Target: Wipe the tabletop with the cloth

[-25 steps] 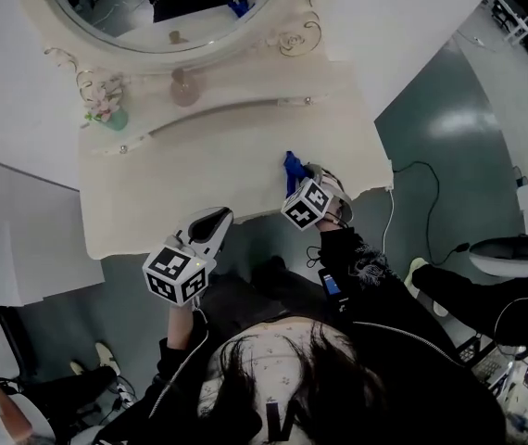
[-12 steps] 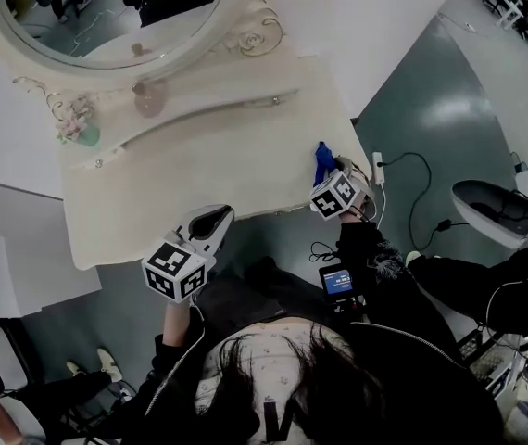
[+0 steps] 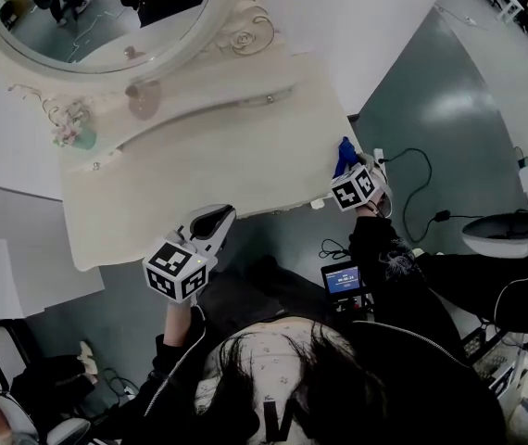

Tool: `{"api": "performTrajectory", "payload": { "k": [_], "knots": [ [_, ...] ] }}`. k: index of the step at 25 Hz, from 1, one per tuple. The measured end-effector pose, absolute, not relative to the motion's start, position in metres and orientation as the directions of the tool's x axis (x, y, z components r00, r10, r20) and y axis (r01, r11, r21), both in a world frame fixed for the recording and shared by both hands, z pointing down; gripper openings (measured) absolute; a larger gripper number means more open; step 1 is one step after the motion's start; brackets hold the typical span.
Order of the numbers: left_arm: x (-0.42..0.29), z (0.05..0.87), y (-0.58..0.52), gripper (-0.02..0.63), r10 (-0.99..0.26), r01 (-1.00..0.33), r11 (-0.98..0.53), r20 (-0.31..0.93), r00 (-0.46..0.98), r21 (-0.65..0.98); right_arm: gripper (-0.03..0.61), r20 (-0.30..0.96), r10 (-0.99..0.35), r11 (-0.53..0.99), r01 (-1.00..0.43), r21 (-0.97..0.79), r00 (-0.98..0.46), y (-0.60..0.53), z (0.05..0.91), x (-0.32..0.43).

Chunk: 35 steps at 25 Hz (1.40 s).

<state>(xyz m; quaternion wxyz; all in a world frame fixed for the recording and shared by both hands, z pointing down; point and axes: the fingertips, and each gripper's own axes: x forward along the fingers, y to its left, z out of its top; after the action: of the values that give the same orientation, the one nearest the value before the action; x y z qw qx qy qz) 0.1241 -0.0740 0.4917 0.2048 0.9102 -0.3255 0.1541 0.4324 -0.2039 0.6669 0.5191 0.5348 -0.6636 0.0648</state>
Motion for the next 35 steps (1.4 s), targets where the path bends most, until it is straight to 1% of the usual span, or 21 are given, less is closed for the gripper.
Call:
{"api": "performTrajectory", "payload": {
  "k": [10, 17, 25, 35],
  "knots": [
    [0.107, 0.505, -0.06, 0.002, -0.553, -0.696, -0.658, 0.442, 0.706, 0.288, 0.074, 0.753, -0.644, 0.331, -0.838, 0.434, 0.135, -0.207, 0.666, 0.449],
    [0.106, 0.499, -0.053, 0.002, -0.543, -0.682, -0.674, 0.436, 0.718, 0.283, 0.077, 0.775, -0.628, 0.307, -0.896, 0.321, 0.063, -0.198, 0.655, 0.436],
    [0.079, 0.493, -0.038, 0.002, -0.548, -0.686, -0.675, 0.44, 0.712, 0.271, 0.077, 0.697, -0.704, 0.358, -0.917, 0.178, -0.14, -0.178, 0.589, 0.342],
    [0.024, 0.472, -0.003, 0.002, -0.57, -0.686, -0.687, 0.409, 0.713, 0.24, 0.077, 0.583, -0.732, 0.481, -0.874, 0.076, -0.352, -0.111, 0.516, 0.201]
  ]
}}
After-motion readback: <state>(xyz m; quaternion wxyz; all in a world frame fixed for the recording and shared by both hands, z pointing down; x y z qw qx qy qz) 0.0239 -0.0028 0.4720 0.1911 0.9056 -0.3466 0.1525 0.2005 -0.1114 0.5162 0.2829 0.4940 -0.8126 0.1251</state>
